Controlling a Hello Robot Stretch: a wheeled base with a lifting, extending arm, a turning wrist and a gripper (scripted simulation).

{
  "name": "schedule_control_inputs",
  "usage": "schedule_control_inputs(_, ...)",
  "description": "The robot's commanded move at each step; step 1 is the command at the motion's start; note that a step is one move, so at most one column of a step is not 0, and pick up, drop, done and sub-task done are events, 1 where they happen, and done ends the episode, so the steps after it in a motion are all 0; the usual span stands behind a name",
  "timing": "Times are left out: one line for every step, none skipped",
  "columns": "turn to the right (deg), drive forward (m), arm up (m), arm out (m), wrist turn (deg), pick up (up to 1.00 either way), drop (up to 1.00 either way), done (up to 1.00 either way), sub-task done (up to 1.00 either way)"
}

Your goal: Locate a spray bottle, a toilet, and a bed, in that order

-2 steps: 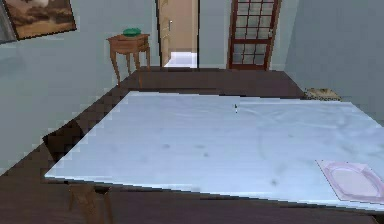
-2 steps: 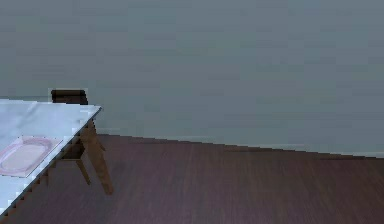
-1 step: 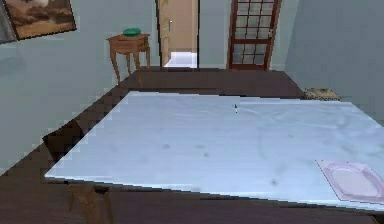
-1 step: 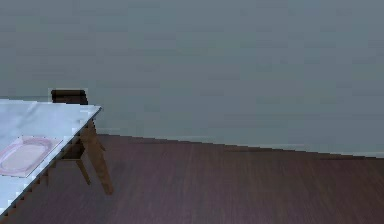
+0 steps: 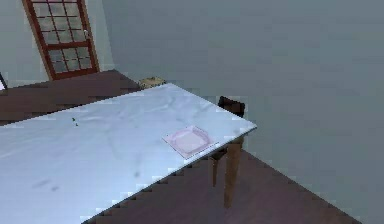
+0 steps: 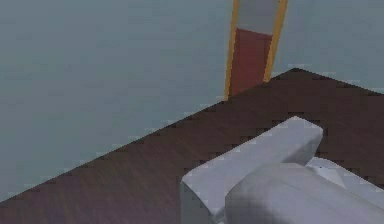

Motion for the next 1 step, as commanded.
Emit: schedule_control_inputs(39.0, 0.0, 0.0, 0.0, 0.0, 0.0, 0.0, 0.0, 0.0)
